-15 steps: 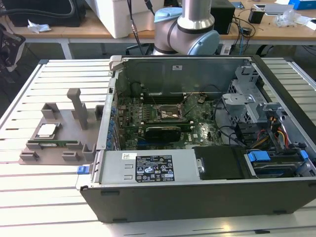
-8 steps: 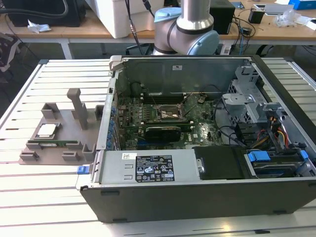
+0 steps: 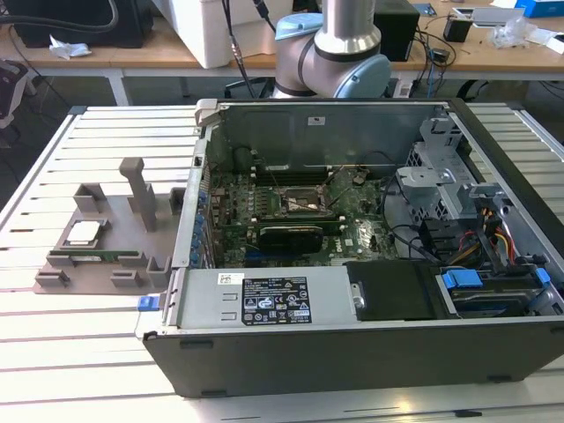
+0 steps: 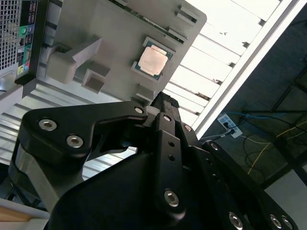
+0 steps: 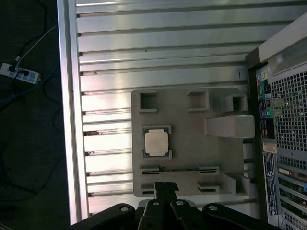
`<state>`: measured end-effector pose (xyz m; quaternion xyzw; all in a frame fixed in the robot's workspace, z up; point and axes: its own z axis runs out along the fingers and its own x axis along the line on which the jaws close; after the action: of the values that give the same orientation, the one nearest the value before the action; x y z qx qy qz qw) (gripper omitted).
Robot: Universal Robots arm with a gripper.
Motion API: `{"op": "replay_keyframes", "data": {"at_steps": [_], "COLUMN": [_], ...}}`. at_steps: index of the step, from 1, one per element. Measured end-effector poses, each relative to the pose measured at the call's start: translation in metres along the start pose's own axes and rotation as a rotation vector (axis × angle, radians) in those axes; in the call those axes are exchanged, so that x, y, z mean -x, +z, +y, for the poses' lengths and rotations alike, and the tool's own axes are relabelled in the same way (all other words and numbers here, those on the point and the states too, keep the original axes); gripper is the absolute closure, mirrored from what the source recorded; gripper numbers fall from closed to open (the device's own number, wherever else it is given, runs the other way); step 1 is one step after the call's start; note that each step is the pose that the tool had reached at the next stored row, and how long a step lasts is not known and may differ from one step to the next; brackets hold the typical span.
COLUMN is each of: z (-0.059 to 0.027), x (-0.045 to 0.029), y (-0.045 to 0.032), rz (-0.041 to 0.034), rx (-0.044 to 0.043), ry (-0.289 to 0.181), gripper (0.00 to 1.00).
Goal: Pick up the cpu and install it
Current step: 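Reach for the cpu, then pick up the cpu and move it towards the insertion slot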
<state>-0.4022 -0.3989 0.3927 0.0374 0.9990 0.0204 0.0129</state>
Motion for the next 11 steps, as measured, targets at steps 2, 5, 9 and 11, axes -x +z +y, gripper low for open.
{"op": "replay_keyframes", "data": {"at_steps": [2, 5, 9, 11], "z": [0.0000, 0.0000, 0.0000, 0.0000], "x": [0.0000, -0.0001, -0.0001, -0.0002], "y": [0.0000, 0.0000, 0.0000, 0.0000], "rz": [0.0000, 0.0001, 0.0000, 0.0000], "rx": [0.0000, 0.0000, 0.0000, 0.0000], "ry": [0.000, 0.000, 0.000, 0.000], "gripper": [0.89, 0.89, 0.89, 0.76]}}
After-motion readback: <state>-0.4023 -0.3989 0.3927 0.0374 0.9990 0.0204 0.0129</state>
